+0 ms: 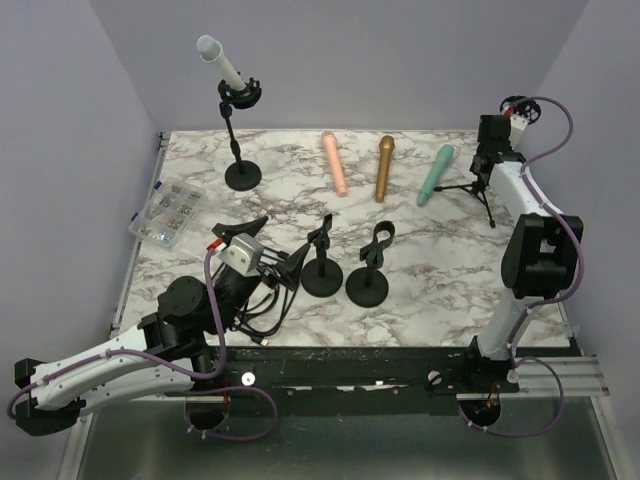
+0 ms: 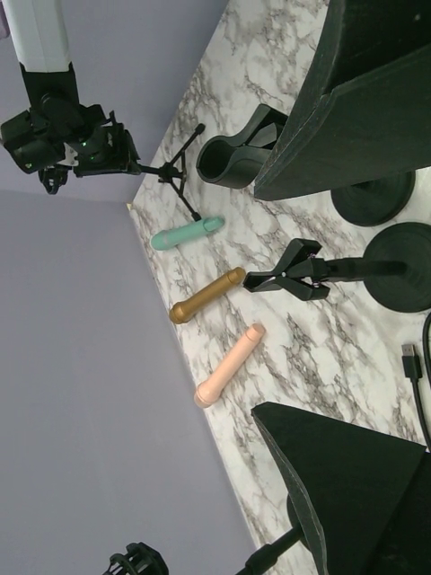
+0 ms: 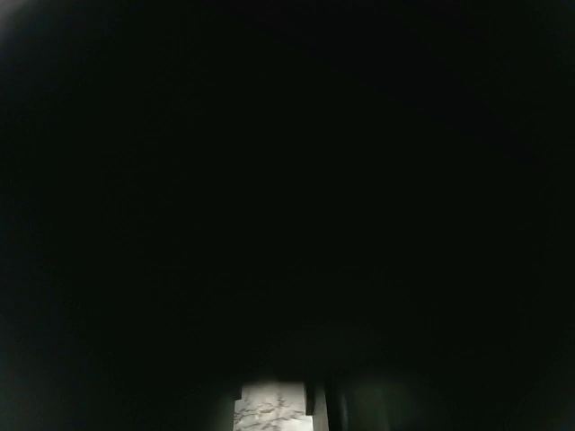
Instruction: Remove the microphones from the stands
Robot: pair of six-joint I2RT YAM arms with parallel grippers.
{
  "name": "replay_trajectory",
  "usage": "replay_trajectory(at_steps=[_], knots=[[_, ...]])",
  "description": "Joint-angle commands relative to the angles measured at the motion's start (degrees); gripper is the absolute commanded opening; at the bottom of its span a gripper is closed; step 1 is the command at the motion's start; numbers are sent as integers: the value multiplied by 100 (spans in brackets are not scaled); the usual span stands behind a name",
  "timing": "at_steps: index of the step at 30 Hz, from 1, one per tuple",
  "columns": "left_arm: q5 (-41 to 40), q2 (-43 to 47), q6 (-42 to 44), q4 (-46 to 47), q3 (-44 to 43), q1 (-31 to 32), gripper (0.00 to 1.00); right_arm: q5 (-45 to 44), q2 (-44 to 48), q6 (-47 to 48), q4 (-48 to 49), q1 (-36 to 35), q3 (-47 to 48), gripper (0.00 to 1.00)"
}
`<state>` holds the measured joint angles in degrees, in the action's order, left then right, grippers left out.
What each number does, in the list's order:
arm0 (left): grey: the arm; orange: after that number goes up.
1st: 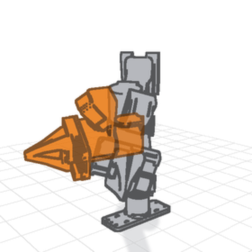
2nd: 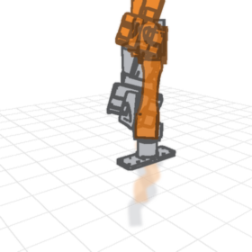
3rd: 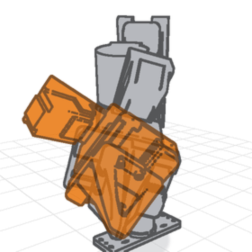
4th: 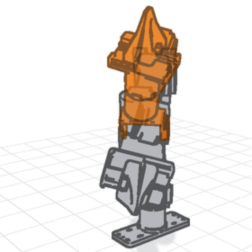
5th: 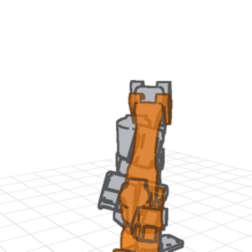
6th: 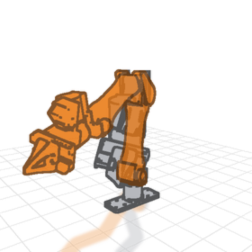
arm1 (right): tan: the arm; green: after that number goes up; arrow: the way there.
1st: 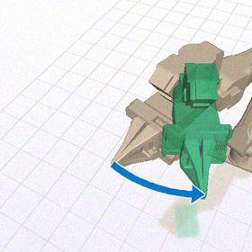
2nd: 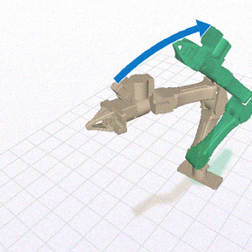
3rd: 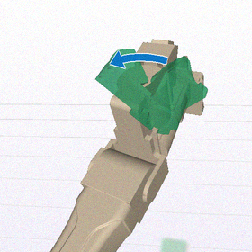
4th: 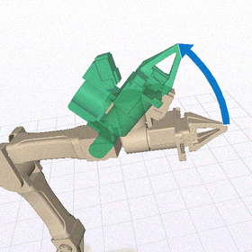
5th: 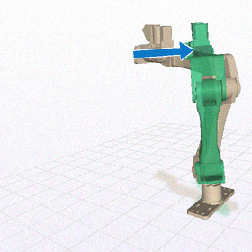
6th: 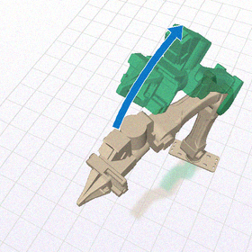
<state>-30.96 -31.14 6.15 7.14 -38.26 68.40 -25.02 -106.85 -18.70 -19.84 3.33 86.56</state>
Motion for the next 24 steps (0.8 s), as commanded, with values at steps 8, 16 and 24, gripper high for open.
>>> replay_trajectory(at_steps=[8, 16, 24], knots=[[136, 5, -64, -57, -200, 50, 99, -2500, -1027, 1706, -1411, -1026, 1189, 1], [123, 36, -63, -63, -208, 43, 98, -2422, -1256, 2052, -1400, -1183, 1246, 1], [143, 46, -79, -72, -213, 53, 99, -1917, -888, 1935, -1058, -1250, 1029, 25]])
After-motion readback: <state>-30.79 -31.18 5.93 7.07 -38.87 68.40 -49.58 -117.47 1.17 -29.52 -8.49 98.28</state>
